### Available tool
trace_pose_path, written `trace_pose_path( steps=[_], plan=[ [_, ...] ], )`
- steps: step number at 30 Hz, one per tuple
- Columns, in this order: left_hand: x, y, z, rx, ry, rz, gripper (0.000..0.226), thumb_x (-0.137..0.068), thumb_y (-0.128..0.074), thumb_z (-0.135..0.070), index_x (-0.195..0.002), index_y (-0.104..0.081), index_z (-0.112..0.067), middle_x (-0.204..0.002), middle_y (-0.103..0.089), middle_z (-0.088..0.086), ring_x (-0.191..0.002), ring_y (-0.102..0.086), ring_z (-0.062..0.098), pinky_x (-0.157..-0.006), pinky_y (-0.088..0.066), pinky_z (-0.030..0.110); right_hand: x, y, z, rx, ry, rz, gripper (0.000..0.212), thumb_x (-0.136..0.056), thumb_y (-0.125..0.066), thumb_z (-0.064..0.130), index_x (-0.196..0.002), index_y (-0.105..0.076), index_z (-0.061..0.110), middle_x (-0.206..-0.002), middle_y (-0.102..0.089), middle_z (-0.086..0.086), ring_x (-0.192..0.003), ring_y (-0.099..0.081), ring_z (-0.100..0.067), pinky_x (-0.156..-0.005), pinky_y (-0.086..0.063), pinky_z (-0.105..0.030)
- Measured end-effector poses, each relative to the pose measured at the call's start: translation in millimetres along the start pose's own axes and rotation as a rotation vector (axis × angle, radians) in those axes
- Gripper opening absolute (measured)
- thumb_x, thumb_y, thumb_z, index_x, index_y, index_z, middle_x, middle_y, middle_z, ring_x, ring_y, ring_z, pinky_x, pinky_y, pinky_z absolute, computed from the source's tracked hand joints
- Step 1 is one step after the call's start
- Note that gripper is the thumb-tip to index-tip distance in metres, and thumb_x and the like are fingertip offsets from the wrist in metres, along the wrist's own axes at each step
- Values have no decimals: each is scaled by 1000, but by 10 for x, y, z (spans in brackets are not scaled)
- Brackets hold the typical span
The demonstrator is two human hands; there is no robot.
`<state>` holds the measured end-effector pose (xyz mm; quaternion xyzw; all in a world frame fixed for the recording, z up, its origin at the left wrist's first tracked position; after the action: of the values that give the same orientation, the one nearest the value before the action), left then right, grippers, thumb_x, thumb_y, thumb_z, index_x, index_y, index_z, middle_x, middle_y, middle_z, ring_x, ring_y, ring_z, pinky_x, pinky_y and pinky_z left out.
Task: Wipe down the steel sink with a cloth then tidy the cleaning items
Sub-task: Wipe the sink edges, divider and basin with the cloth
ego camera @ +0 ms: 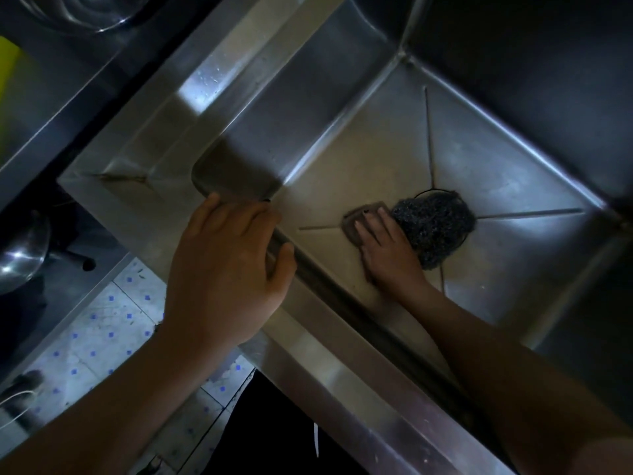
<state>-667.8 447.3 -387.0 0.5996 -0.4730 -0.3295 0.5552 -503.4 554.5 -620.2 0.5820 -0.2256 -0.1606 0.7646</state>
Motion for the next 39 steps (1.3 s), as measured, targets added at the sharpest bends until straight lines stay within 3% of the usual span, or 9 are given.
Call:
trace_pose_path(
  steps=[7,11,18,24,34,37,39],
  plan=[
    [-6,-15,-2,22,10,25,41,-87,-36,-35,-102,-64,-9,-105,-66,7,-100,-60,25,-104,-36,46,-431,121,-13,-95,-81,18,52,-90,-28,25,-134,-47,4,-143,-42,-17,-136,-30,-40,-106,-33,-54],
    [-9,-7,-1,18,-1,21,39,-89,-35,-36,-99,-63,-12,-101,-66,5,-99,-59,23,-105,-35,44,-263,86,21,-21,-76,10,49,-88,-37,23,-131,-50,2,-139,-46,-20,-131,-37,-42,-100,-39,-56],
    [-4,-6,4,-4,13,12,39,-87,-35,-36,-100,-64,-13,-100,-66,4,-99,-59,22,-107,-27,37,489,-75,165,-121,173,-1,47,-86,-43,24,-131,-45,9,-137,-49,-16,-132,-32,-35,-100,-40,-48],
    [-5,-21,-2,-3,28,25,42,-86,-35,-38,-107,-61,-13,-101,-66,4,-102,-58,22,-106,-30,39,289,-68,274,-155,201,40,44,-87,-45,23,-129,-50,9,-136,-51,-14,-130,-41,-36,-97,-45,-47],
    [1,0,3,4,9,-50,33,-85,-40,-33,-100,-61,-14,-94,-64,2,-97,-53,19,-101,-35,38,-431,54,310,-29,40,119,53,-87,-33,31,-127,-55,4,-134,-52,-19,-126,-44,-41,-96,-46,-50],
    [1,11,5,24,6,-60,29,-85,-40,-33,-95,-60,-15,-90,-62,0,-94,-53,19,-97,-36,35,-381,117,294,-47,43,123,54,-85,-38,34,-123,-58,3,-131,-54,-20,-123,-48,-42,-93,-48,-50],
    [-2,19,4,17,-2,-75,28,-84,-42,-31,-94,-61,-14,-88,-62,1,-91,-54,20,-95,-37,35,-297,145,291,-40,22,137,50,-84,-51,30,-125,-56,2,-133,-52,-21,-125,-46,-42,-93,-48,-50]
  ],
)
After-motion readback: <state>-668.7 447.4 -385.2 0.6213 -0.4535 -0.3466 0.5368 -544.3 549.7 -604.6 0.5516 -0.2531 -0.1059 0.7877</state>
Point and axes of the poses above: each hand's wrist, its own x-axis away from the middle knuckle, its own y-axis out of the back of the hand, z = x × y, the point moved 5 cm from there along -x, towards the middle knuckle
